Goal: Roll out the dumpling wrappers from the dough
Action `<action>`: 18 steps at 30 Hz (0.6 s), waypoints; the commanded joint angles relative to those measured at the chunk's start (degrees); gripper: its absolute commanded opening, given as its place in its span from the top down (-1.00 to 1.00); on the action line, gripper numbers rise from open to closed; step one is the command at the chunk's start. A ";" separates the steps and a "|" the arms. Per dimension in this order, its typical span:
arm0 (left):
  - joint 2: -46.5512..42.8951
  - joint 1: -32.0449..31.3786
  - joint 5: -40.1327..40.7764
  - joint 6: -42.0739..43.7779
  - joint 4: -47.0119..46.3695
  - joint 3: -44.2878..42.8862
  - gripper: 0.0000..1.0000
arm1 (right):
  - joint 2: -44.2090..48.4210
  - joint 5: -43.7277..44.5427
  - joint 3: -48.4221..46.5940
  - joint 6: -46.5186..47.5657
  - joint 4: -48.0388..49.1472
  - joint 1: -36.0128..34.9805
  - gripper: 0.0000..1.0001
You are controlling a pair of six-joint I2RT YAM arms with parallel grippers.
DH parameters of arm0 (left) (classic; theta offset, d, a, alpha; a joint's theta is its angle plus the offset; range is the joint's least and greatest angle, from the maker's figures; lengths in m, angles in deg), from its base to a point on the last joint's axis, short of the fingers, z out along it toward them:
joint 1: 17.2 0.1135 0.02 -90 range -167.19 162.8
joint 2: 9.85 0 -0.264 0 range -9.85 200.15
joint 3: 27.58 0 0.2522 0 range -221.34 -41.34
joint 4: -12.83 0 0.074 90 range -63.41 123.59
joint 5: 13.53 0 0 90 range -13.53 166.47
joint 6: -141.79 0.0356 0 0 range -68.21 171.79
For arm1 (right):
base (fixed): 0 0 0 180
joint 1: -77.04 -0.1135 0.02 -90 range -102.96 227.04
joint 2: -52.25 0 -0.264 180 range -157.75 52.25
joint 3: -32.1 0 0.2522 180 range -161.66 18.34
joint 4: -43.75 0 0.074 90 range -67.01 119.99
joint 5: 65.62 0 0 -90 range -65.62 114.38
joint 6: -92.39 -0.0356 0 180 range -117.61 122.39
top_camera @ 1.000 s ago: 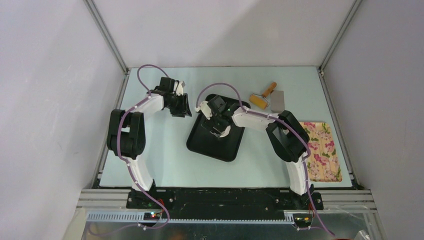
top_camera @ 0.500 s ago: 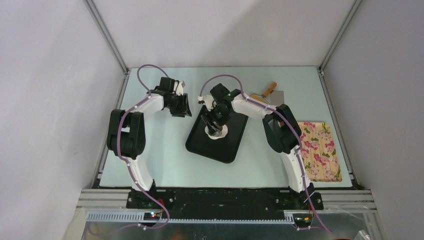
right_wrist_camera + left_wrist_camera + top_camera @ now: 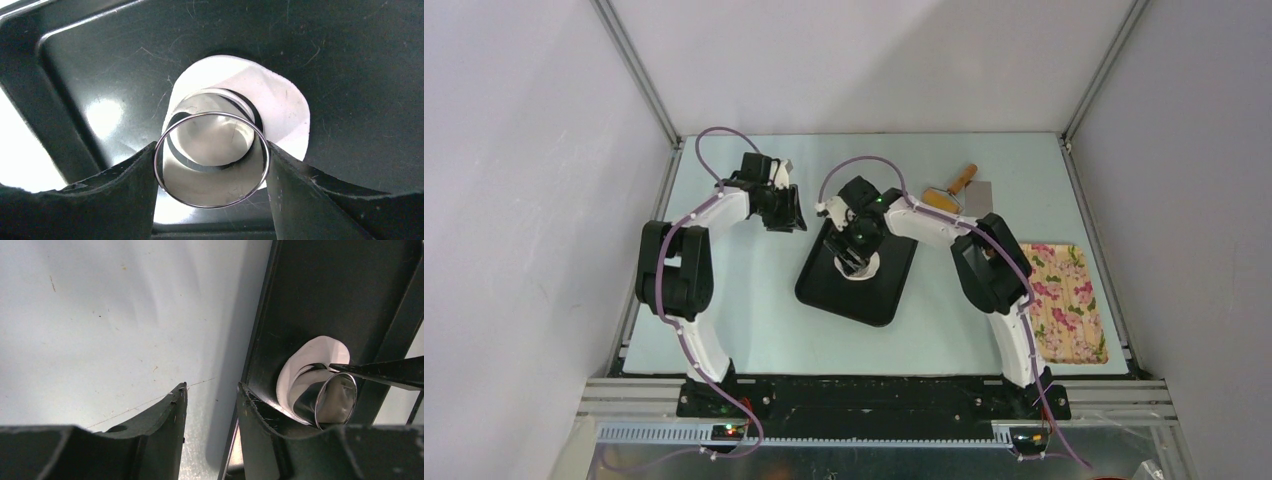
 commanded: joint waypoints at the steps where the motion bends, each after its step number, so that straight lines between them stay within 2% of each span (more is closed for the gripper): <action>1: -2.76 0.33 -0.32 -0.02 -0.57 0.62 0.07 | -0.94 -8.31 -2.67 -2.25 -6.60 3.47 1.00; 18: -2.50 0.43 -0.40 -0.12 -0.58 0.54 0.07 | -5.53 -28.32 -11.29 -4.62 -13.54 11.86 1.00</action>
